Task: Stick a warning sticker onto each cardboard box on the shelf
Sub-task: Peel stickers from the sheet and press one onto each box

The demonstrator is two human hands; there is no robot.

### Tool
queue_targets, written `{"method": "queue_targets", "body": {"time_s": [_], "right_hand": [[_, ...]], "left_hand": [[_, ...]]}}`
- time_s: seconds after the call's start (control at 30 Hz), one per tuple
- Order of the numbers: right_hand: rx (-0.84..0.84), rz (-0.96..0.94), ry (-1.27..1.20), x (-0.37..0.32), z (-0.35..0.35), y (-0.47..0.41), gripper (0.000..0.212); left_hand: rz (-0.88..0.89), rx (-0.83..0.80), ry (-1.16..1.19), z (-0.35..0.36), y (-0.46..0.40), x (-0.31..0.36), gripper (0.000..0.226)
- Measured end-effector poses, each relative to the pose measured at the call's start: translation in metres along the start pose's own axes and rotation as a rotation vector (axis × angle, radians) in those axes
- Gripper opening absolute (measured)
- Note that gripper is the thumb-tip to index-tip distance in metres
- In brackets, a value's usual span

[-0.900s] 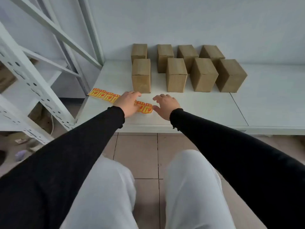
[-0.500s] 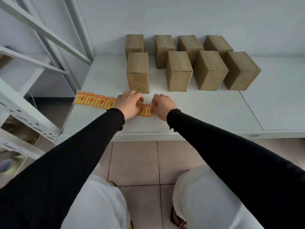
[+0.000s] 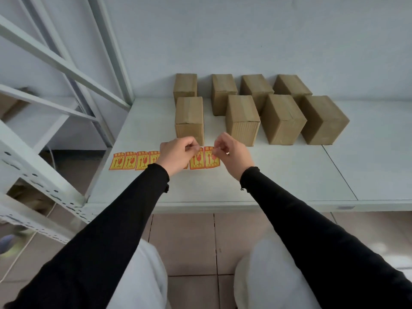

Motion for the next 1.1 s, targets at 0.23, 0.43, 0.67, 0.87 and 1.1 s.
{"method": "queue_targets", "body": {"time_s": [0.23,0.43,0.67,0.87,1.1], "right_hand": [[0.095,0.035,-0.001,0.012,-0.008,0.002,0.013],[0.13,0.094,-0.143,0.015,-0.007,-0.006,0.013],[0.182,0.054,-0.194,0.001,-0.011,-0.014,0.01],[0.227,-0.071,-0.268,-0.032,-0.033,-0.042,0.007],[0.228,-0.132,-0.346,-0.063,-0.035,-0.101,0.005]], "left_hand": [[0.01,-0.002,-0.015,0.009,0.004,-0.008,0.026],[-0.057,-0.094,-0.062,0.017,0.008,-0.025,0.022],[-0.002,0.082,-0.035,0.006,0.014,-0.009,0.01],[-0.088,0.135,0.442,-0.042,0.007,0.037,0.023],[-0.07,0.145,0.467,-0.072,-0.045,0.046,0.015]]}}
Point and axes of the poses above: each hand's wrist, its own y-axis away from the middle knuckle, its own z-axis out of the palm, x = y × z, the point moved 4 cm from there along -y, towards the middle knuckle, and after that the axes turned 12 degrees about x, right-handed, at the moved point
